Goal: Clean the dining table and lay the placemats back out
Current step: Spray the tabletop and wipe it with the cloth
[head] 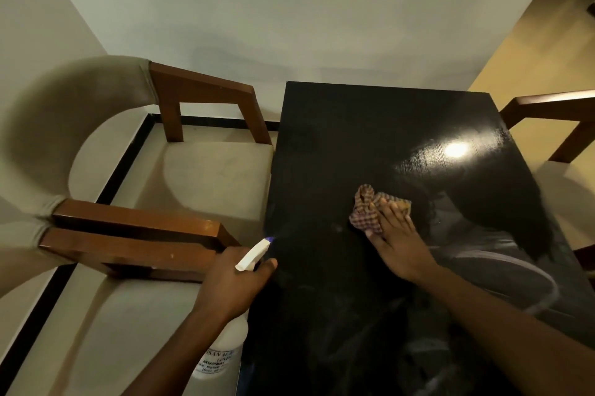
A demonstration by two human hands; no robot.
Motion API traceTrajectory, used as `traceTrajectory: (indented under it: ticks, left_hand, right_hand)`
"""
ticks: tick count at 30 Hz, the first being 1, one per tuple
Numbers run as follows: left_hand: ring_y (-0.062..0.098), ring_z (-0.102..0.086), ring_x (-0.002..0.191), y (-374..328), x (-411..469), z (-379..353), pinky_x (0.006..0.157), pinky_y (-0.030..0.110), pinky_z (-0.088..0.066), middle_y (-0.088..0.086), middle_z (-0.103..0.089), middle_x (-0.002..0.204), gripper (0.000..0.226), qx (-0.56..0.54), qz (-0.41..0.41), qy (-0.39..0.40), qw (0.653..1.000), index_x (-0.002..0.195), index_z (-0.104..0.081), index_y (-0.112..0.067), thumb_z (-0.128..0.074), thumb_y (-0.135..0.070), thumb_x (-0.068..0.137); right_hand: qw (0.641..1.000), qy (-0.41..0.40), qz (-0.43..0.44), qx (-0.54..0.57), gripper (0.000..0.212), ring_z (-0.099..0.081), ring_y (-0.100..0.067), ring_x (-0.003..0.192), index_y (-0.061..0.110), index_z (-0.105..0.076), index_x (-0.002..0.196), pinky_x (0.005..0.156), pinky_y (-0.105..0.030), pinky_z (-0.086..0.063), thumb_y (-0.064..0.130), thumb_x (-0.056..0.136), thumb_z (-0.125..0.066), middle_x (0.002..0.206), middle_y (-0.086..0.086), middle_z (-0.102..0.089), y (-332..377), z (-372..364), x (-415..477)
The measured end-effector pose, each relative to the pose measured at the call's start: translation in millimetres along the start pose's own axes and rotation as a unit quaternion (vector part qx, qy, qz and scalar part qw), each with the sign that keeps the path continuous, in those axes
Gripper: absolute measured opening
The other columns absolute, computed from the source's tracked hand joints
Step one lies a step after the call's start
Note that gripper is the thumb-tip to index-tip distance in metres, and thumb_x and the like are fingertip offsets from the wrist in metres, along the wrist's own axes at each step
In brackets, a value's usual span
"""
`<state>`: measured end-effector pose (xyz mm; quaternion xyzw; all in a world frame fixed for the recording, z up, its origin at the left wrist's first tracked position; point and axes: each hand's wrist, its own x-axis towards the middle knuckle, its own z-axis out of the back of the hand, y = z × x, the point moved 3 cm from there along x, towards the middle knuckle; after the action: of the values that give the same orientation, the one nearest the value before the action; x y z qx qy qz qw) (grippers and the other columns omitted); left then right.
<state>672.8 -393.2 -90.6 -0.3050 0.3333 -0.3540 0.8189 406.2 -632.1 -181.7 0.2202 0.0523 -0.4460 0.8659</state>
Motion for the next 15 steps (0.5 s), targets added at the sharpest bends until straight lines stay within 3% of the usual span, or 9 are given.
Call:
traceTrajectory:
  ticks: [3,9,12,15]
  left_hand:
    - [0.021,-0.069,0.059,0,-5,0,0.062,0.044,-0.06,0.006,-0.07,0.067,0.025,-0.014,0.004,-0.003,1.0,0.078,-0.07,-0.017,-0.077,-0.035,0.093]
    - [0.016,-0.062,0.052,4,-13,3,0.053,0.039,-0.049,0.007,-0.069,0.065,0.022,-0.03,0.023,-0.014,0.999,0.075,-0.068,-0.014,-0.078,-0.025,0.091]
    - [0.018,-0.066,0.06,6,-18,5,0.059,0.037,-0.052,0.005,-0.068,0.066,0.016,-0.03,0.031,-0.017,0.999,0.08,-0.069,-0.015,-0.078,-0.021,0.092]
    - [0.015,-0.06,0.05,10,-21,7,0.056,0.034,-0.051,0.011,-0.068,0.067,0.019,-0.028,0.031,-0.02,0.999,0.082,-0.069,-0.01,-0.08,-0.023,0.092]
  right_hand:
    - [0.999,0.028,0.026,-0.016,0.07,0.014,-0.016,0.159,0.029,-0.001,0.167,0.129,-0.041,0.008,0.058,0.108,-0.026,0.175,0.005,0.01,58,-6,21]
    - [0.962,0.105,0.239,-0.072,0.072,0.014,-0.02,0.16,0.03,-0.005,0.167,0.13,-0.047,0.006,0.056,0.104,-0.03,0.175,0.001,0.002,164,-57,-33]
    - [0.932,0.155,0.318,-0.08,0.068,0.02,-0.014,0.159,0.038,0.003,0.165,0.126,-0.042,0.016,0.058,0.107,-0.027,0.174,0.006,0.009,156,-63,-76]
    - [0.926,0.136,0.339,-0.098,0.065,0.018,-0.007,0.158,0.038,-0.004,0.166,0.128,-0.036,0.015,0.059,0.109,-0.026,0.175,0.01,0.006,112,-52,-95]
